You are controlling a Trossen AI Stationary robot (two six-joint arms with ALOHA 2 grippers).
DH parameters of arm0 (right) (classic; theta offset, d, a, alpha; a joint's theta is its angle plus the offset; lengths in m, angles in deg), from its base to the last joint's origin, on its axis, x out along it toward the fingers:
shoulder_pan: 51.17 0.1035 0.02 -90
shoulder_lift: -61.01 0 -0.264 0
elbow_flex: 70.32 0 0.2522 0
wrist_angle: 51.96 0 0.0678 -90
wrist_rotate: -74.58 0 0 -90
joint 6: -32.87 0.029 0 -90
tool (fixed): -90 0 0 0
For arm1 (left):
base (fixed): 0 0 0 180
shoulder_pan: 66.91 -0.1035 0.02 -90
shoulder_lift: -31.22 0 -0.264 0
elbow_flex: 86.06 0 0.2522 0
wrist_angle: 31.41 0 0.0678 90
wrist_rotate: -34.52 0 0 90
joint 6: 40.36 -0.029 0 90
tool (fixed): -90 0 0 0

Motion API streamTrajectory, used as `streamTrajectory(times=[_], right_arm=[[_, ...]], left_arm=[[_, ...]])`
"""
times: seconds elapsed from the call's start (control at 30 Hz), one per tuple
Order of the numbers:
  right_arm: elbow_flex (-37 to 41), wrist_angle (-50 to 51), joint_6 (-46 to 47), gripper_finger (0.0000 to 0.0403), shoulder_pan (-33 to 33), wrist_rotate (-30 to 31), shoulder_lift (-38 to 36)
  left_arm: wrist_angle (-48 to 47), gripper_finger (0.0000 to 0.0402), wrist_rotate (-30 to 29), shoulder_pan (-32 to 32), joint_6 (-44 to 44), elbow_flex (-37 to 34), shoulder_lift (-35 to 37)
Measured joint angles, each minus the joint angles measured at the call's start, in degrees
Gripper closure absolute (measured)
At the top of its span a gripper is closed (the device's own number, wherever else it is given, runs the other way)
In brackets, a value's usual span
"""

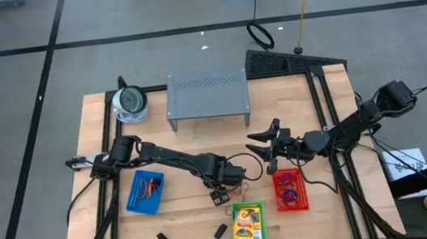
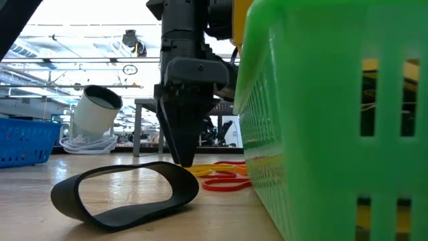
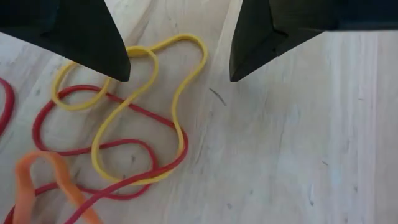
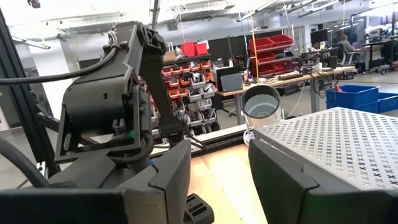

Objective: Pick & Place Office Desk Supplies
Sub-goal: Put the yellow rubber band into the blue bin

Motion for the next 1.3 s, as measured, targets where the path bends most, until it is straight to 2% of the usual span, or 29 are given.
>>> streamTrajectory(times=[0.1, 0.37, 0.53, 0.7, 1.03, 1.3], right_arm=[[0.0, 0.0, 0.0, 0.0248, 0.0, 0.0, 0.0], [0.0, 0.1, 0.0, 0.0248, 0.0, 0.1, 0.0], [0.0, -0.1, 0.0, 0.0248, 0.0, 0.1, 0.0], [0.0, 0.0, 0.0, 0.0248, 0.0, 0.2, 0.0], [0.0, -0.1, 0.0, 0.0248, 0.0, 0.2, 0.0], [0.0, -0.1, 0.0, 0.0248, 0.0, 0.2, 0.0]], left_arm=[[-0.9, 0.0117, 0.0, -0.2, -0.5, 0.0, 0.0], [3.6, 0.0117, 0.5, -0.8, 1.1, -5.9, 0.6], [5.3, 0.0122, -2.5, -0.3, 3.4, -7.9, 0.6], [5.2, 0.0185, -3.6, 0.0, 3.2, -8.0, 0.5], [4.6, 0.0382, -4.6, -0.1, 2.1, -8.2, 0.5], [3.2, 0.0397, -3.8, -0.1, 1.3, -8.2, 1.5]])
